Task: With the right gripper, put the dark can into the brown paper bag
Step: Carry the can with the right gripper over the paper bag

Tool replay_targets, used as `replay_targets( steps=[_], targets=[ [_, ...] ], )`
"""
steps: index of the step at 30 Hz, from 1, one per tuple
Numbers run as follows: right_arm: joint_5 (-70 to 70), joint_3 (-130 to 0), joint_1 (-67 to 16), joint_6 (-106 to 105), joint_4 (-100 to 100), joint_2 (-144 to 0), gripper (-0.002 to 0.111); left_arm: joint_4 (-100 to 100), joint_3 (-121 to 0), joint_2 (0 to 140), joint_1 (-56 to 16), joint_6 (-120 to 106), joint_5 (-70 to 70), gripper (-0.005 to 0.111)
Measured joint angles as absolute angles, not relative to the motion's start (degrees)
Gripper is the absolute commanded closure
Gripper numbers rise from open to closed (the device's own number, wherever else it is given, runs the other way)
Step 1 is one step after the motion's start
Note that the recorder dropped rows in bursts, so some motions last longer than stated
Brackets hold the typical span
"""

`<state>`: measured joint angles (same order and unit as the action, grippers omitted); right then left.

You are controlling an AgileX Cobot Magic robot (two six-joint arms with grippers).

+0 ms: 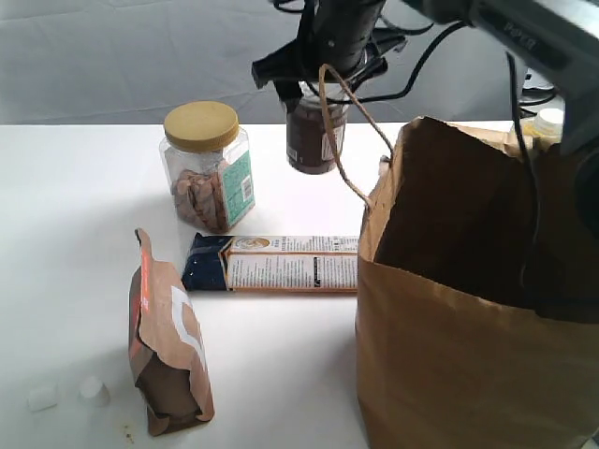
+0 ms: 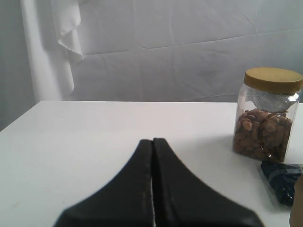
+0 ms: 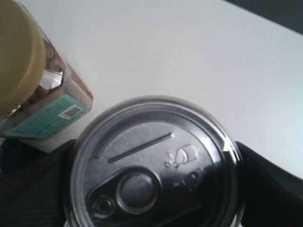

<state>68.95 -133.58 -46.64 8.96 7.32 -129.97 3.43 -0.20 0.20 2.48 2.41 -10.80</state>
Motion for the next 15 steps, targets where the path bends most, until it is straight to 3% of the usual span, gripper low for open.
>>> replay_targets(
  steps=[11,15],
  targets=[
    [71.4,-132.7,-49.1,9.2,16.5,-113.4,0.108,3.4,-0.2,0.2,2.5,2.4,-10.8,0.107],
    [71.4,-123.9,-50.4,11.6,20.6,-103.6,0.108,3.4,-0.2,0.2,2.5,2.4,-10.8,0.107]
  ],
)
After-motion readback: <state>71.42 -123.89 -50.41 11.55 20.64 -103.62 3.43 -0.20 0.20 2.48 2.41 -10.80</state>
